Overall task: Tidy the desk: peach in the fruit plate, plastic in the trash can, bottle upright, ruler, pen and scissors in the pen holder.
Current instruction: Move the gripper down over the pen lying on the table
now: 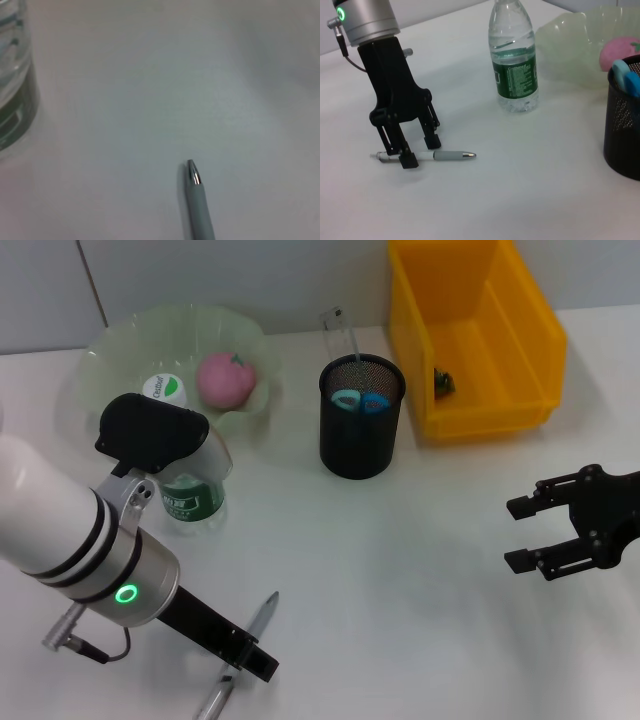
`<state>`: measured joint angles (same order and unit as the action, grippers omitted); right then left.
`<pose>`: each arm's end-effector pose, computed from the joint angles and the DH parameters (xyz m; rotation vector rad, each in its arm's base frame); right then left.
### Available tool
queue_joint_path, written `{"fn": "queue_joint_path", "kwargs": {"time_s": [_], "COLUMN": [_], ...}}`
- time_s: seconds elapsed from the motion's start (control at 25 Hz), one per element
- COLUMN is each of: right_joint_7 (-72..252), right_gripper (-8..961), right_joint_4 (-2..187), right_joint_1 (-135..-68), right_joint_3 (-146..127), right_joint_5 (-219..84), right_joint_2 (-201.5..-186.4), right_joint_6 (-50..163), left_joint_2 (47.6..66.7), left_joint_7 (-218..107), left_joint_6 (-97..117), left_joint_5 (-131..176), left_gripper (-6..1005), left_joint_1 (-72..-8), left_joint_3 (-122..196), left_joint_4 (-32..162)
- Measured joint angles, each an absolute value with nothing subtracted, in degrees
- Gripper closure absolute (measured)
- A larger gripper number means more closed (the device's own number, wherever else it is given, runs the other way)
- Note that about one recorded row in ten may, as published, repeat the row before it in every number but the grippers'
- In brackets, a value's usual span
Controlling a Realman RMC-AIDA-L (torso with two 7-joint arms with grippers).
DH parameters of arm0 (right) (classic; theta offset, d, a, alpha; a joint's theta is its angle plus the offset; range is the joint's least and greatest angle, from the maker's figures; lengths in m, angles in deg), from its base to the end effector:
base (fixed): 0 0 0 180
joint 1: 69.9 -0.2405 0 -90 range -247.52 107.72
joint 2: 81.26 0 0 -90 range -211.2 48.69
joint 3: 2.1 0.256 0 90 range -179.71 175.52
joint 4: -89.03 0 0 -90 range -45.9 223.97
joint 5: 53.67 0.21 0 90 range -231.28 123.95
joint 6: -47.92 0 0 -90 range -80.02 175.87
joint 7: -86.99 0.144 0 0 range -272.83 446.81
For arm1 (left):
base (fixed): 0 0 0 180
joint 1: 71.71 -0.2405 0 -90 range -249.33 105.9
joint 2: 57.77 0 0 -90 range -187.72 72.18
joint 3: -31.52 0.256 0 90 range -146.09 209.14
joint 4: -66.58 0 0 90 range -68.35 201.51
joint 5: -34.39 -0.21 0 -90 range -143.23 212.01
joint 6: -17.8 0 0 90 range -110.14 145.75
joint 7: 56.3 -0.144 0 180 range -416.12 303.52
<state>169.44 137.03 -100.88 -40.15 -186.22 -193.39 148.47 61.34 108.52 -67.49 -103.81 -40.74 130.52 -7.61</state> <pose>0.2898 0.3218 0.0643 -2.9246 0.5236 0.2056 -0.1768 0.3009 -0.0713 -2.6591 -1.2361 0.5733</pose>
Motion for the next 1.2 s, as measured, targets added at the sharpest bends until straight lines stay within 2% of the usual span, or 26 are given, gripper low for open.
{"fn": "queue_joint_path", "kwargs": {"time_s": [0.72,0.92,1.2], "right_joint_7": [169.9,170.0,170.1], "right_gripper": [225,225,225], "right_joint_4": [137.0,137.1,137.1], "right_joint_1": [-100.9,-101.1,-101.4], "right_joint_3": [-40.1,-40.2,-40.1], "right_joint_5": [-186.4,-186.8,-186.8], "right_joint_2": [-193.59,-193.65,-193.67], "right_joint_6": [148.5,148.5,148.5], "left_joint_2": [61.11,61.32,61.4], "left_joint_7": [108.6,108.6,108.7], "left_joint_6": [-68.9,-71.3,-72.2], "left_joint_5": [-104.0,-105.4,-106.5], "left_gripper": [356,402,405], "left_joint_1": [-40.1,-38.0,-35.7], "left_joint_3": [130.8,130.5,130.5], "left_joint_4": [-7.9,-7.7,-5.7]}}
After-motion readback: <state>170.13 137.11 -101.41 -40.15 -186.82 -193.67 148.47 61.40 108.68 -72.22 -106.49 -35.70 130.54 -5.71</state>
